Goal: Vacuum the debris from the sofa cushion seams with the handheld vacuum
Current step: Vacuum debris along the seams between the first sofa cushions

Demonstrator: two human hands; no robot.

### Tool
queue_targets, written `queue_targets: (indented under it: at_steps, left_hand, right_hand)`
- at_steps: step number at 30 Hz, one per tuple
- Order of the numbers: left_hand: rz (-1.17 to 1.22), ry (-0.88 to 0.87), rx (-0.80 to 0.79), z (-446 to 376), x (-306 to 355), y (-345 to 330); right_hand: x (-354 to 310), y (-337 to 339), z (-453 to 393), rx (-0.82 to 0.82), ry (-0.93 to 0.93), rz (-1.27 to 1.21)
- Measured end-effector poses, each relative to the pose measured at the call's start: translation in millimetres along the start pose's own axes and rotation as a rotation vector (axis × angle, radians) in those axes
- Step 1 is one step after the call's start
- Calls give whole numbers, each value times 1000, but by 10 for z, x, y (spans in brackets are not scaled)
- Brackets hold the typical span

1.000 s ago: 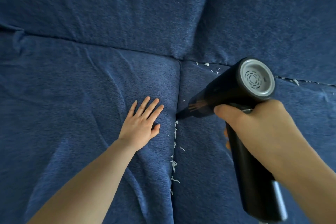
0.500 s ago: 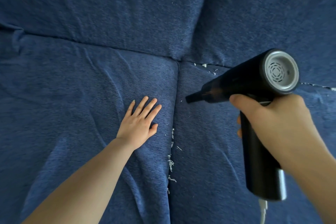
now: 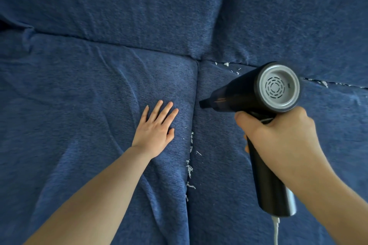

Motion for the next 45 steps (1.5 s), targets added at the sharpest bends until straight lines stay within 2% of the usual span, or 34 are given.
queue_targets:
  at_steps: [14, 20, 28, 32, 39, 45]
  left_hand:
    - [50, 83, -47, 412, 60, -84]
    - [52, 88, -73, 438, 71, -99]
    - [35, 68, -41, 438, 76, -134]
    - [39, 54, -40, 444, 65, -131]
    - [61, 41, -68, 455, 41, -140]
    - [58, 39, -59, 454, 50, -139]
  right_hand:
    - [185, 8, 430, -156, -2, -60]
    - [268, 28, 418, -127, -27, -25]
    - [240, -241, 186, -109, -171, -146]
    - [117, -422, 100, -125, -167, -137]
    - [82, -192, 173, -180, -142, -83]
    - [3, -292, 149, -176, -153, -55]
Point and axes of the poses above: each hand's wrist, its own z-axis away from the middle knuckle, its own y-axis out of the back of the hand, x = y × z, the point moved 10 cm from there along -z, towards the middle knuckle, and after that the axes turned 3 degrees about -z, right-handed, at the moved point
